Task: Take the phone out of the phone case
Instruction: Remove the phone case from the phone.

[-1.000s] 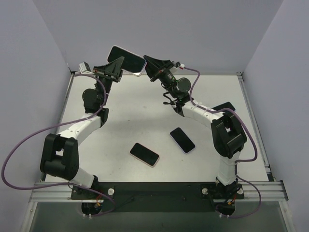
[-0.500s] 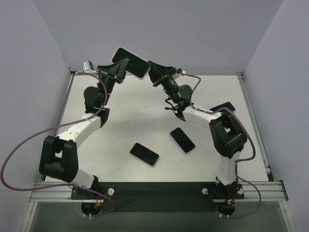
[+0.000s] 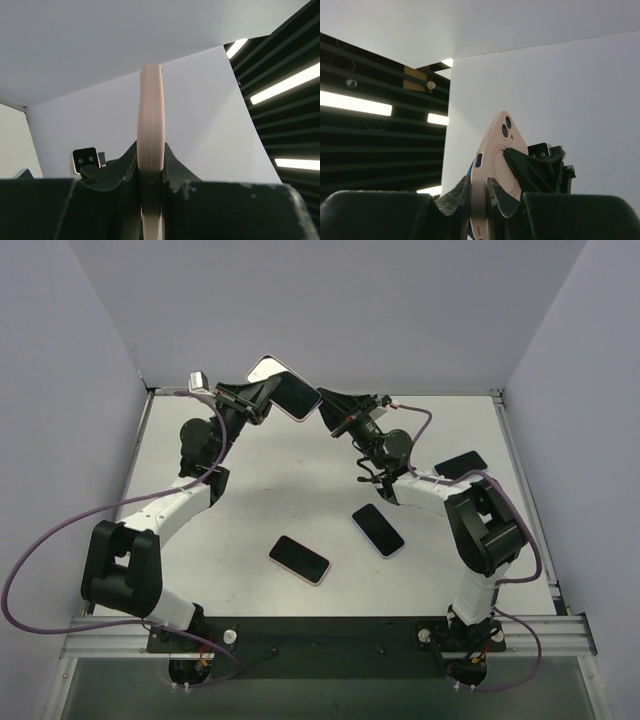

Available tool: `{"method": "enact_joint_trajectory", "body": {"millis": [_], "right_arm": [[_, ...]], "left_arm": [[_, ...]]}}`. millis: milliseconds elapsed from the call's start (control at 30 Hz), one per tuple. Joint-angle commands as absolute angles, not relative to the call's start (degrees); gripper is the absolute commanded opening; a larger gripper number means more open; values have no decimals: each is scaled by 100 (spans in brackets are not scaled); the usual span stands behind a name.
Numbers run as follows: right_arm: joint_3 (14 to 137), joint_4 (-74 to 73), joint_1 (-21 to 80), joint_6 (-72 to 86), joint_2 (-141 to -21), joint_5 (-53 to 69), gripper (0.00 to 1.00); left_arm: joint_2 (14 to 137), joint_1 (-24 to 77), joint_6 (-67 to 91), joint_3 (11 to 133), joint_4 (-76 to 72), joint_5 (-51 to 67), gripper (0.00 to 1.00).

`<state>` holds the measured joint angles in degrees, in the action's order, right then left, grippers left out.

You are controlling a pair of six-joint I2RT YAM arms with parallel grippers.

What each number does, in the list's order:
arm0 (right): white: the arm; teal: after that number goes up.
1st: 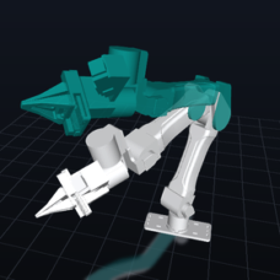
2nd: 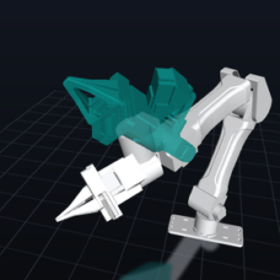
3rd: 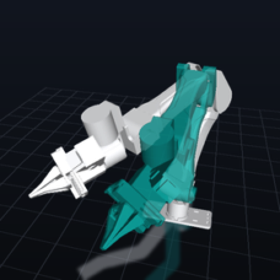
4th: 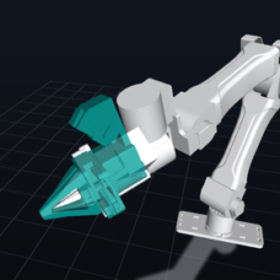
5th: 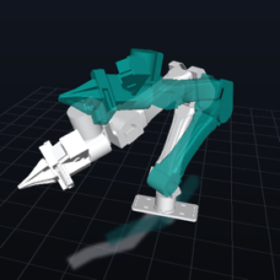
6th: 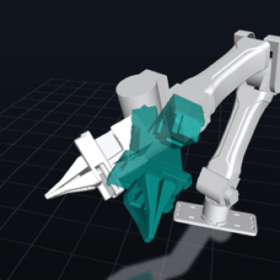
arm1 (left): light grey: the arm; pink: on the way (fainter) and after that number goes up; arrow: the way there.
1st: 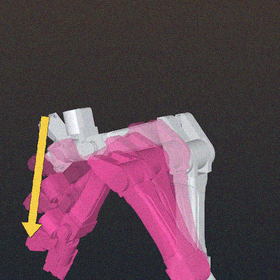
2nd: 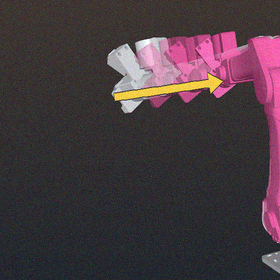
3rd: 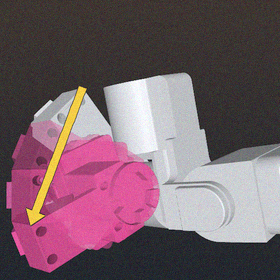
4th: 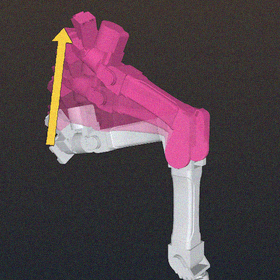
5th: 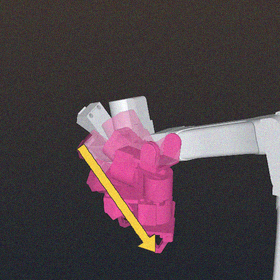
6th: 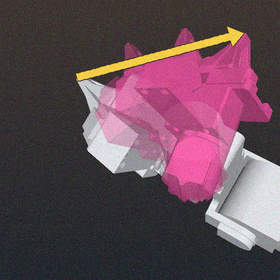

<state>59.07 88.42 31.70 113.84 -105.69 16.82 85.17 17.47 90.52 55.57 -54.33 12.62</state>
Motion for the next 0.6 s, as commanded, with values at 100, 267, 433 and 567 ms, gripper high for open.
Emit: {"method": "enact_joint_trajectory", "body": {"millis": [100, 267, 433, 567], "right_arm": [[5414, 6936, 3375, 9301, -10187, 3726, 0], [5405, 5086, 3384, 8027, -9590, 4096, 0], [5650, 3640, 3384, 6945, -9132, 4166, 0], [5871, 3367, 3366, 6750, -9158, 4377, 15]], "left_arm": [[8173, 2004, 10352, 5774, -8772, 1607, 0], [8551, 1995, 10494, 5810, -8605, 2021, 0], [8780, 1995, 10477, 5844, -8464, 2320, 0], [8912, 2013, 10398, 6046, -8271, 2627, 0]]}}
